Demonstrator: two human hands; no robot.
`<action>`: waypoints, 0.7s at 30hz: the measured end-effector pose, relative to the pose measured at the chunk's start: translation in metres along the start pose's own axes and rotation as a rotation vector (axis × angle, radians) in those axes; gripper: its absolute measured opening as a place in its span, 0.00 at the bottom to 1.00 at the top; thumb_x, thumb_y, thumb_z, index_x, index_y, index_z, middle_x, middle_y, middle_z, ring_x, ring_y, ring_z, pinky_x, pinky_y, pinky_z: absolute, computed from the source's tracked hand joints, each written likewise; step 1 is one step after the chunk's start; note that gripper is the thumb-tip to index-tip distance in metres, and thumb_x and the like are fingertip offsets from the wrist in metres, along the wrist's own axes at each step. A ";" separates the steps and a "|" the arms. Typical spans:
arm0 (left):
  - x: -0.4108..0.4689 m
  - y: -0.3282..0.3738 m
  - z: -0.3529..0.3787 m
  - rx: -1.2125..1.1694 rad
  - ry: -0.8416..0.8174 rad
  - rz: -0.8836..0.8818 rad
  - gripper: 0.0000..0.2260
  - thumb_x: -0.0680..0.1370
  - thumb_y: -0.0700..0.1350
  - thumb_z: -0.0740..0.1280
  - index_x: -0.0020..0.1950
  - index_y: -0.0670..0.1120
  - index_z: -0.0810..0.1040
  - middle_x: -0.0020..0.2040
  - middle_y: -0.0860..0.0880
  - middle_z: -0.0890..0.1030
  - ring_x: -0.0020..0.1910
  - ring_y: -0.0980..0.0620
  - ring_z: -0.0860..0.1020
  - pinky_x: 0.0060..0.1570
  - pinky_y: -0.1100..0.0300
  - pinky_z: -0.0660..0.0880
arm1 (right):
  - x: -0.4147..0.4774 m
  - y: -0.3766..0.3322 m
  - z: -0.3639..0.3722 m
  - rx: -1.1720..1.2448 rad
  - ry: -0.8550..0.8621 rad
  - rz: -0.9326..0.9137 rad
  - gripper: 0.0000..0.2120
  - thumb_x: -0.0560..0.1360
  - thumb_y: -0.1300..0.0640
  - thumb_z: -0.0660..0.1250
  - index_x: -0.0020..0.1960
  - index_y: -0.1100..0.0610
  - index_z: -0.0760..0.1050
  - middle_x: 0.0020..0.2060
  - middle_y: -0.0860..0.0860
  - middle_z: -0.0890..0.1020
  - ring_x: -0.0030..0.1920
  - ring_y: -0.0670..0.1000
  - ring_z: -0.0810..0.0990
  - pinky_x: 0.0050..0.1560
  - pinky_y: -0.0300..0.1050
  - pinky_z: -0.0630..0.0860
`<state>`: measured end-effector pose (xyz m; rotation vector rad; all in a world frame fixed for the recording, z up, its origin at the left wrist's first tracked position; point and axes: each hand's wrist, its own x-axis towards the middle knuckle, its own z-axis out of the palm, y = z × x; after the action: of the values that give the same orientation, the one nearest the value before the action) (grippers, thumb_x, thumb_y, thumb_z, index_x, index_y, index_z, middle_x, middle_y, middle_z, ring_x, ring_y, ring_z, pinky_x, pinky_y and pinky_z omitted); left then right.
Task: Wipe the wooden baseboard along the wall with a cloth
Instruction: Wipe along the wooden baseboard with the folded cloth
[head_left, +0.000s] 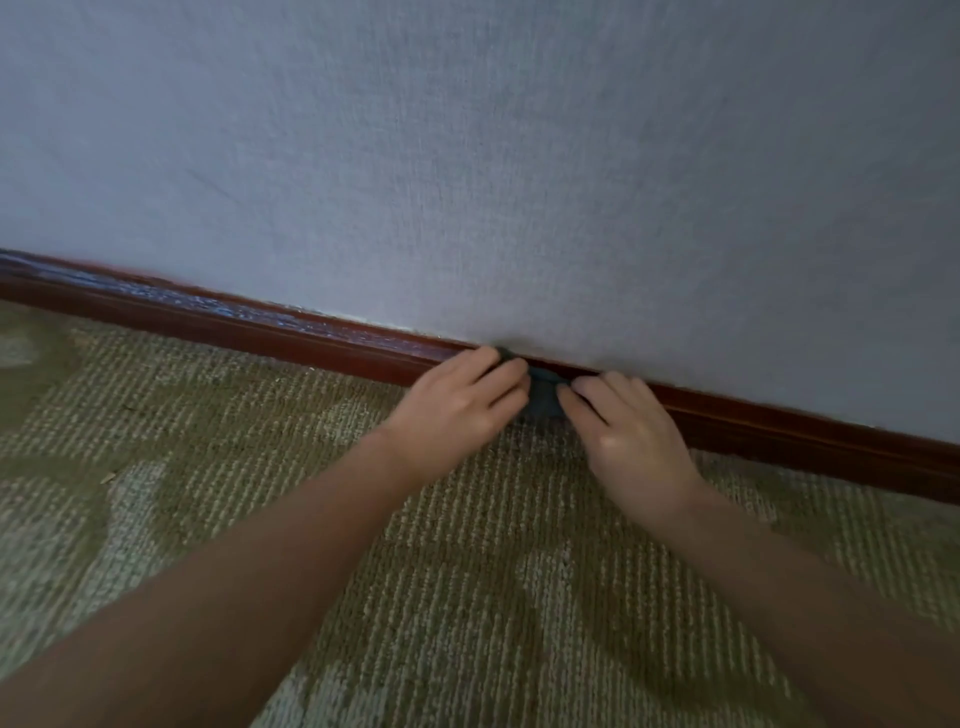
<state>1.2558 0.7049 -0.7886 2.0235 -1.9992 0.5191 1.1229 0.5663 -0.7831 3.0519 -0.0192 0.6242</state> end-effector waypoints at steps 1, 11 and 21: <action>-0.005 -0.006 -0.002 0.013 0.000 -0.002 0.08 0.71 0.33 0.64 0.47 0.35 0.82 0.49 0.39 0.82 0.43 0.43 0.80 0.46 0.53 0.78 | 0.006 -0.004 0.001 0.005 0.008 -0.014 0.14 0.71 0.67 0.57 0.48 0.70 0.80 0.38 0.61 0.80 0.38 0.58 0.79 0.40 0.49 0.72; -0.001 0.008 0.007 -0.041 0.101 -0.124 0.09 0.73 0.30 0.62 0.48 0.33 0.81 0.47 0.37 0.81 0.40 0.41 0.79 0.41 0.52 0.78 | 0.008 0.002 -0.012 -0.031 -0.024 0.023 0.16 0.71 0.68 0.54 0.49 0.69 0.79 0.41 0.61 0.81 0.39 0.59 0.79 0.41 0.47 0.65; -0.003 0.000 0.002 -0.009 0.033 -0.048 0.12 0.73 0.31 0.59 0.47 0.34 0.81 0.48 0.37 0.81 0.40 0.42 0.79 0.41 0.52 0.78 | 0.007 -0.003 -0.004 -0.036 -0.015 0.006 0.15 0.72 0.67 0.56 0.48 0.69 0.80 0.40 0.60 0.81 0.37 0.58 0.79 0.40 0.46 0.66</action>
<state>1.2557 0.7066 -0.7918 2.0382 -1.9258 0.5295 1.1276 0.5698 -0.7773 3.0227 -0.0394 0.5945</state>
